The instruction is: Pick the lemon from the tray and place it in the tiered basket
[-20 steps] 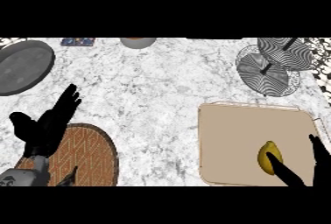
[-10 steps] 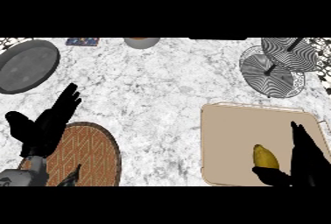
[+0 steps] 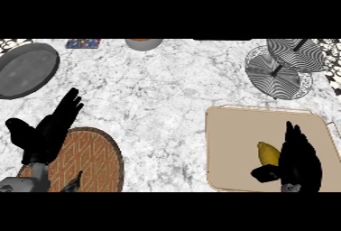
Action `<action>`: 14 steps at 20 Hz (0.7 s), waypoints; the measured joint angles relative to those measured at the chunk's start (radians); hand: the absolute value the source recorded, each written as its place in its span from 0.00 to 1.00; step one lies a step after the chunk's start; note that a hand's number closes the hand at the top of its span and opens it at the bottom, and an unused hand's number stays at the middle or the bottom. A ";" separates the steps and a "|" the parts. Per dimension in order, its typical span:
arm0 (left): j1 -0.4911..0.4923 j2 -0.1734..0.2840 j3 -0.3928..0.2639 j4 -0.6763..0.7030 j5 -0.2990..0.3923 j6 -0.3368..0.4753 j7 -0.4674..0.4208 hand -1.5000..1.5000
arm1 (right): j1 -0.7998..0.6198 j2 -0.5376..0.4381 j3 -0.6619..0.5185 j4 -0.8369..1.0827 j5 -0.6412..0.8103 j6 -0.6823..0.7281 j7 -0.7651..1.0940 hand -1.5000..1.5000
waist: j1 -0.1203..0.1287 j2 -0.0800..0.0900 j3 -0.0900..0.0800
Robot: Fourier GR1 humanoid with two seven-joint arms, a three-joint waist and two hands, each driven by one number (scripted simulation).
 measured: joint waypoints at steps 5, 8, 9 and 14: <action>0.017 0.003 0.023 -0.017 -0.002 -0.022 0.004 0.50 | -0.009 0.052 -0.036 0.082 0.071 0.005 -0.027 0.00 | -0.003 -0.001 0.001; 0.025 -0.007 0.023 -0.047 -0.009 -0.018 0.032 0.50 | 0.018 0.064 -0.054 0.086 0.122 0.008 -0.037 0.00 | -0.005 -0.001 0.001; 0.030 -0.009 0.027 -0.046 -0.011 -0.023 0.031 0.50 | 0.009 0.071 -0.067 0.098 0.133 0.010 -0.043 0.00 | -0.005 -0.001 0.001; 0.012 -0.023 0.051 -0.031 -0.024 -0.042 0.038 0.50 | 0.037 0.099 -0.102 0.111 0.194 0.003 -0.072 0.00 | -0.007 -0.004 -0.001</action>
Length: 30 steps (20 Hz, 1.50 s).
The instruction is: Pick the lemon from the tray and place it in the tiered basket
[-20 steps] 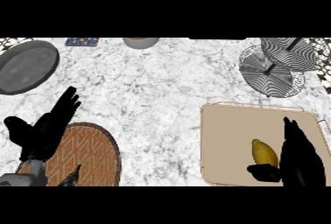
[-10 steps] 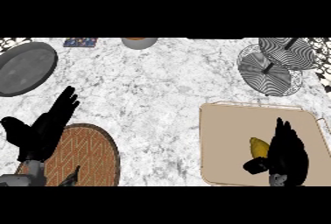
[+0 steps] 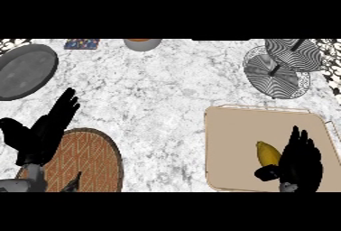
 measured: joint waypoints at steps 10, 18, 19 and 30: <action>-0.014 -0.025 0.014 0.002 -0.028 -0.009 0.011 0.50 | 0.008 0.030 -0.057 0.034 -0.091 0.087 -0.059 1.00 | 0.001 -0.006 -0.008; -0.024 -0.038 0.032 0.013 -0.031 -0.028 0.010 0.50 | -0.039 0.019 -0.030 0.084 -0.005 0.100 -0.072 1.00 | 0.003 -0.010 -0.013; -0.029 -0.042 0.030 0.015 -0.034 -0.025 0.011 0.50 | -0.048 -0.012 -0.045 0.095 -0.018 0.095 -0.116 1.00 | 0.003 -0.009 -0.011; -0.015 -0.047 0.030 0.007 -0.032 -0.026 0.005 0.50 | -0.127 -0.426 -0.261 0.183 -0.284 0.052 -0.811 1.00 | 0.007 0.007 0.016</action>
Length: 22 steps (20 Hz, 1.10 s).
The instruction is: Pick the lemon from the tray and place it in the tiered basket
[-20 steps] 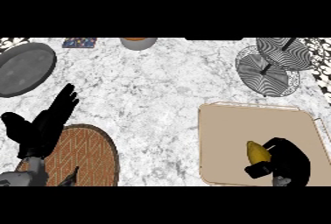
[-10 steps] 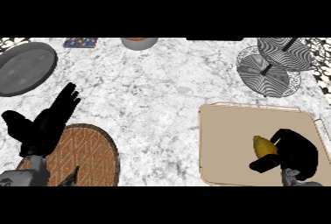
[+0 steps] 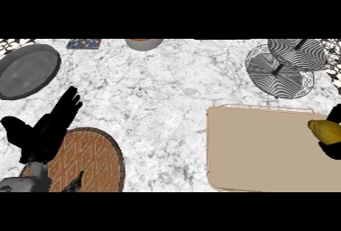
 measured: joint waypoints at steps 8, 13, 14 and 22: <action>0.006 -0.002 0.000 0.004 -0.001 -0.001 -0.003 0.50 | -0.117 -0.075 -0.247 0.089 -0.379 0.010 -0.438 1.00 | -0.011 -0.003 0.002; 0.008 0.000 -0.002 0.002 -0.003 -0.012 -0.014 0.50 | -0.174 -0.188 -0.378 0.263 -0.575 0.179 -0.706 1.00 | 0.004 0.004 -0.003; 0.010 0.000 -0.005 0.002 -0.005 -0.014 -0.015 0.50 | -0.186 -0.219 -0.397 0.309 -0.601 0.222 -0.755 1.00 | 0.007 0.004 -0.004; -0.028 0.008 0.003 0.012 -0.005 -0.035 0.000 0.50 | -0.436 -0.343 -0.355 0.647 -0.592 0.400 -0.961 1.00 | 0.035 0.007 -0.011</action>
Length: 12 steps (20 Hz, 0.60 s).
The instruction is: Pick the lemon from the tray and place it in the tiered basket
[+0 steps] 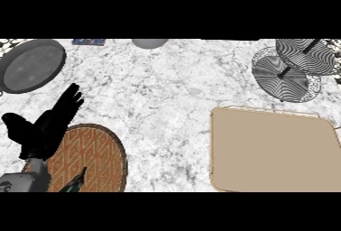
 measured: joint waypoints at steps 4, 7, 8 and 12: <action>-0.005 -0.021 -0.008 0.011 -0.017 0.009 -0.001 0.50 | -0.159 0.026 0.064 0.085 0.051 0.011 0.028 1.00 | -0.002 -0.001 -0.001; -0.001 -0.028 -0.004 0.022 -0.026 0.006 -0.011 0.50 | -0.239 0.066 0.097 0.127 0.082 0.006 0.059 1.00 | -0.009 -0.004 -0.002; 0.001 -0.030 -0.004 0.020 -0.030 0.006 -0.012 0.50 | -0.265 0.083 0.108 0.145 0.094 -0.002 0.065 1.00 | -0.009 -0.004 -0.002; 0.004 -0.025 0.015 0.017 -0.025 -0.004 -0.008 0.50 | -0.344 0.151 0.147 0.170 0.135 -0.031 0.130 1.00 | -0.014 -0.006 -0.003</action>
